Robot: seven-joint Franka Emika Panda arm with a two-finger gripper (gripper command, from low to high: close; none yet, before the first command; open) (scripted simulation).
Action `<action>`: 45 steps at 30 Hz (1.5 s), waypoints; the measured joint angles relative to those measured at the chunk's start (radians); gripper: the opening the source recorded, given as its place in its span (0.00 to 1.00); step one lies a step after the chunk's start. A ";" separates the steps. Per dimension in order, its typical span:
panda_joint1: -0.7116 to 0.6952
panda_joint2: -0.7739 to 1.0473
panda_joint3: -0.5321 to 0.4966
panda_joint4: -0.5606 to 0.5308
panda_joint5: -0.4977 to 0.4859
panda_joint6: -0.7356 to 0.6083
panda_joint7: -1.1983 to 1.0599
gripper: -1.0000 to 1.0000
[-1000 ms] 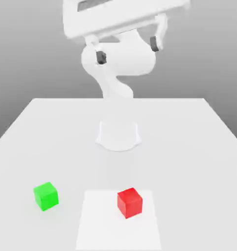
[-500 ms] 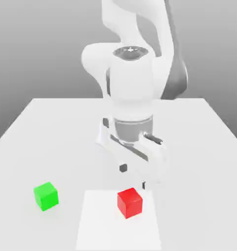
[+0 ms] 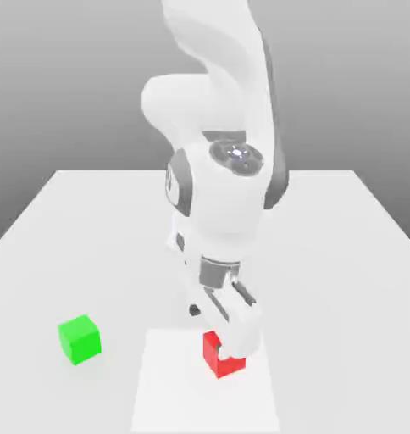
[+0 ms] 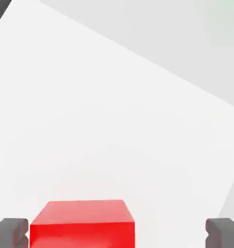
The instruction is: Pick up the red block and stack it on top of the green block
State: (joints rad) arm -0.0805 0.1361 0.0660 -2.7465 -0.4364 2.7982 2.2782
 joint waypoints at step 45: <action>-0.006 0.123 -0.005 0.015 -0.055 0.092 0.044 0.00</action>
State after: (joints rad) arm -0.0865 0.2587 0.0608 -2.7312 -0.4917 2.8906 2.3222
